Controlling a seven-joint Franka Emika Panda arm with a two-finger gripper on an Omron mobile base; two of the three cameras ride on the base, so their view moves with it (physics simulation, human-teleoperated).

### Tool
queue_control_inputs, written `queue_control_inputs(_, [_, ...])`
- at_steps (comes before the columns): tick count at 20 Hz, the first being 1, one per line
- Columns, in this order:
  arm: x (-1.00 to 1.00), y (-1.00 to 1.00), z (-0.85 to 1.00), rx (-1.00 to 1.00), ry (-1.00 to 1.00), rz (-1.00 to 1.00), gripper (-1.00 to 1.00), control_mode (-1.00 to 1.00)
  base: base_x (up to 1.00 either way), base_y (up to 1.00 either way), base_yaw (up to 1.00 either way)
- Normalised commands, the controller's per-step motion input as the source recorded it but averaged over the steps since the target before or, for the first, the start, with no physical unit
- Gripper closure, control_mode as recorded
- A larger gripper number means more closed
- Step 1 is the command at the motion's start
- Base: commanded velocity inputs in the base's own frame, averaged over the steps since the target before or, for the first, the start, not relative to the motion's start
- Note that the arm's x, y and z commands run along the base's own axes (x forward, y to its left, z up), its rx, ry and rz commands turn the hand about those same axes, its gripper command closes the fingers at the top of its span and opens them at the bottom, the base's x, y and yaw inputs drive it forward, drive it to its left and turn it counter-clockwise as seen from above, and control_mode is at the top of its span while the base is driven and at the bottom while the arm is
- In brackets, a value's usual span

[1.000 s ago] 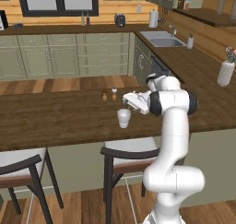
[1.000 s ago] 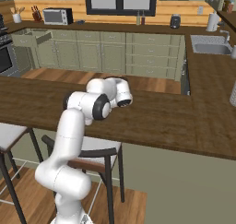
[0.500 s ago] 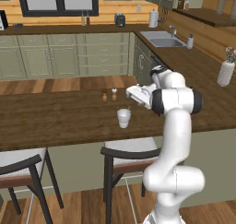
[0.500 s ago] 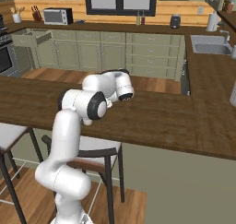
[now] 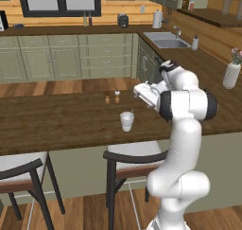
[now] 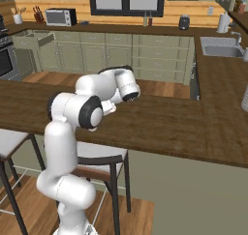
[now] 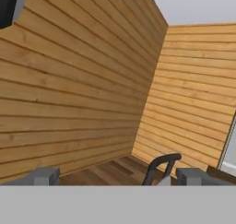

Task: Take a straw from the drawer in front and place it inside the glass cup on the dining counter.

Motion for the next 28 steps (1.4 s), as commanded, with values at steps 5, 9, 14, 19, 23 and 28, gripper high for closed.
queue_control_inputs(5, [-0.43, 0.0, 0.2, 0.0, -0.05, 0.0, -1.0, -1.0, 0.0, 0.0, 0.0])
queue_control_inputs(9, [-0.04, 0.0, 0.01, 0.0, 0.0, 0.0, -1.0, -1.0, 0.0, 0.0, 0.0])
queue_control_inputs(14, [0.0, 0.0, 0.0, 0.0, 0.0, 0.0, -1.0, -1.0, 0.0, 0.0, 0.0])
queue_control_inputs(19, [0.0, 0.0, 0.0, 0.0, 0.0, 0.0, -1.0, -1.0, 0.0, 0.0, 0.0])
queue_control_inputs(23, [0.0, 0.0, 0.0, 0.0, 0.0, 0.0, -1.0, -1.0, 0.0, 0.0, 0.0])
queue_control_inputs(28, [-0.2, 0.07, 0.0, -0.01, -0.04, 0.0, -1.0, -1.0, 0.0, 0.0, 0.0])
